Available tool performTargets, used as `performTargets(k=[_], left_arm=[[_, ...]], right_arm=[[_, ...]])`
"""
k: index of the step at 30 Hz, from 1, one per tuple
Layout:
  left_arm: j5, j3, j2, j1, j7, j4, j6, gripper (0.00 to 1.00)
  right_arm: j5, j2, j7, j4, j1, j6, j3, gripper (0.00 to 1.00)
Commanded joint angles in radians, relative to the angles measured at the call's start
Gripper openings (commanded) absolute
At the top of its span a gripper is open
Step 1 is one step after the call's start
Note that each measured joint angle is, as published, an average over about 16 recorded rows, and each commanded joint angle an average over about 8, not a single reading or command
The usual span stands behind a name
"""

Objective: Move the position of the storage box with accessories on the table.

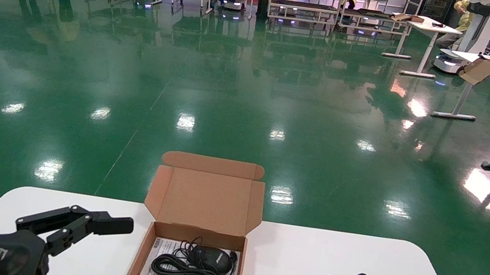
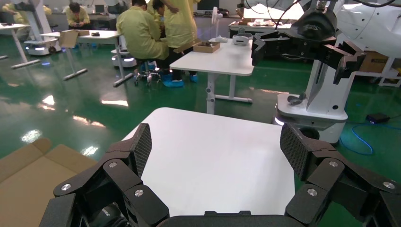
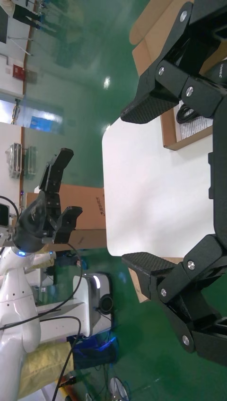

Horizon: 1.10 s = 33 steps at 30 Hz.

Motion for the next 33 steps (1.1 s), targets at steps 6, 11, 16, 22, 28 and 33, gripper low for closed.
performTargets(k=[6,11,16,22,28,33], left_arm=[[0.000,0.000,0.000,0.000,0.000,0.000,0.000,1.00],[0.000,0.000,0.000,0.000,0.000,0.000,0.000,1.00],[0.000,0.000,0.000,0.000,0.000,0.000,0.000,1.00],[0.000,0.000,0.000,0.000,0.000,0.000,0.000,1.00],[0.000,0.000,0.000,0.000,0.000,0.000,0.000,1.00],[0.000,0.000,0.000,0.000,0.000,0.000,0.000,1.00]], right_arm=[[0.001,-0.003,-0.001,0.000,0.001,-0.002,-0.001,1.00],[-0.020,-0.013,0.028,-0.012,0.035,-0.020,-0.024,1.00],[-0.086,-0.032,0.107,-0.034,0.145,-0.059,-0.080,1.00],[-0.178,-0.096,0.221,-0.114,0.343,-0.086,-0.178,1.00],[-0.307,-0.216,0.285,-0.305,0.546,-0.085,-0.307,1.00],[-0.417,-0.350,0.253,-0.536,0.681,-0.060,-0.390,1.00]])
